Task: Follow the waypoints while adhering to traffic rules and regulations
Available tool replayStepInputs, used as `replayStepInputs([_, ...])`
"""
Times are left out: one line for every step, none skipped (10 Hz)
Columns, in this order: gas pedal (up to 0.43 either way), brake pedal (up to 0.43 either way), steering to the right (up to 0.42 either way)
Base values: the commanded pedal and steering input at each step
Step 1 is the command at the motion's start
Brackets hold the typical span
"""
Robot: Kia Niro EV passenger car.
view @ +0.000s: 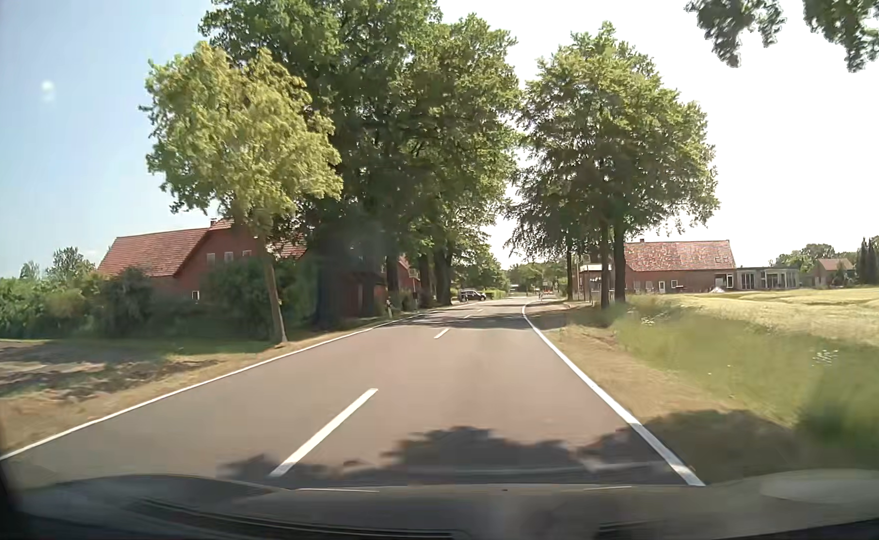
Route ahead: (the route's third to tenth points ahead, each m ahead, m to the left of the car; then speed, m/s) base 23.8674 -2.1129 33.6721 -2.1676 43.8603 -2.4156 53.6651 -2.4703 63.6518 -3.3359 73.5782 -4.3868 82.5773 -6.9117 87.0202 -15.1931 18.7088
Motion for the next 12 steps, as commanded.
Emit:
replayStepInputs([0.0, 0.122, 0.007])
replayStepInputs([0.0, 0.134, 0.009])
replayStepInputs([0.0, 0.146, 0.01])
replayStepInputs([0.0, 0.165, 0.011])
replayStepInputs([0.0, 0.201, 0.011])
replayStepInputs([0.0, 0.201, 0.011])
replayStepInputs([0.0, 0.213, 0.011])
replayStepInputs([0.0, 0.226, 0.011])
replayStepInputs([0.0, 0.238, 0.01])
replayStepInputs([0.0, 0.25, 0.009])
replayStepInputs([0.0, 0.25, 0.008])
replayStepInputs([0.0, 0.25, 0.008])
